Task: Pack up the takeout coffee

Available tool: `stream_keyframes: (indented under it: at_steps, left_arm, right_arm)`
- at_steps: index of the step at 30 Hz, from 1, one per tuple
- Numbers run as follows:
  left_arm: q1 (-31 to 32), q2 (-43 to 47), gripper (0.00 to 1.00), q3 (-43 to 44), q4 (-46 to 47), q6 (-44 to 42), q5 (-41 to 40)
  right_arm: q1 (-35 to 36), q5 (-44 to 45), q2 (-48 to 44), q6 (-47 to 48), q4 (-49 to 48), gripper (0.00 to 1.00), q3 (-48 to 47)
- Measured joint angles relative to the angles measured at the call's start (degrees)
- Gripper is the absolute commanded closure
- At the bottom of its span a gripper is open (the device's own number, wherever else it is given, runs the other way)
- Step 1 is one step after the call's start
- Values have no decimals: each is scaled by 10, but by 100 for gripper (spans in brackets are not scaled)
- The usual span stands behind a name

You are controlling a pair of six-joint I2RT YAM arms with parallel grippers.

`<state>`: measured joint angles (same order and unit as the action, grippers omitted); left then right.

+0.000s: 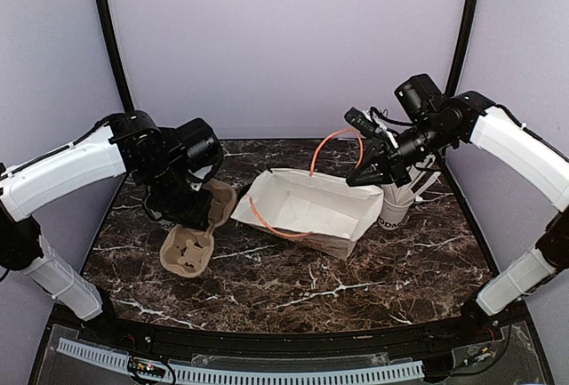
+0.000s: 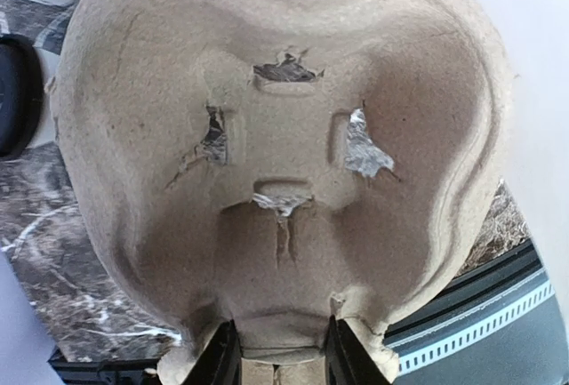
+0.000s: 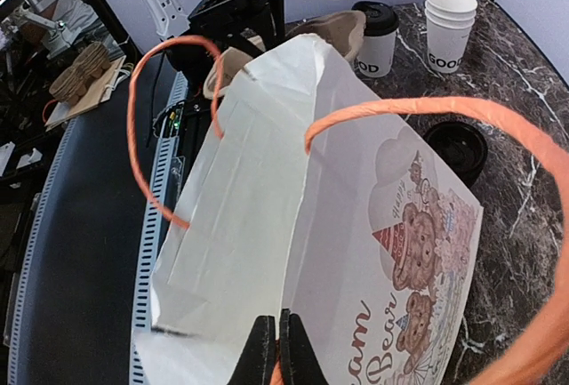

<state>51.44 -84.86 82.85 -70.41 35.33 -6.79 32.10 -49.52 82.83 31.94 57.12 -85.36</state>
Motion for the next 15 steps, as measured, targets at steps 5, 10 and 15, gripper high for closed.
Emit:
stream_keyframes:
  at_steps: [5, 10, 15]
  left_arm:
    - [-15, 6, 74, 103, -68, -19, -40]
    - [-15, 7, 76, 200, -101, -50, -67]
    - [-15, 0, 78, 265, -118, -81, -76]
  right_arm:
    - [14, -23, 14, 10, 25, 100, -31]
    - [43, -36, 31, 17, 40, 100, -47]
    - [62, -33, 70, 21, 55, 90, -68]
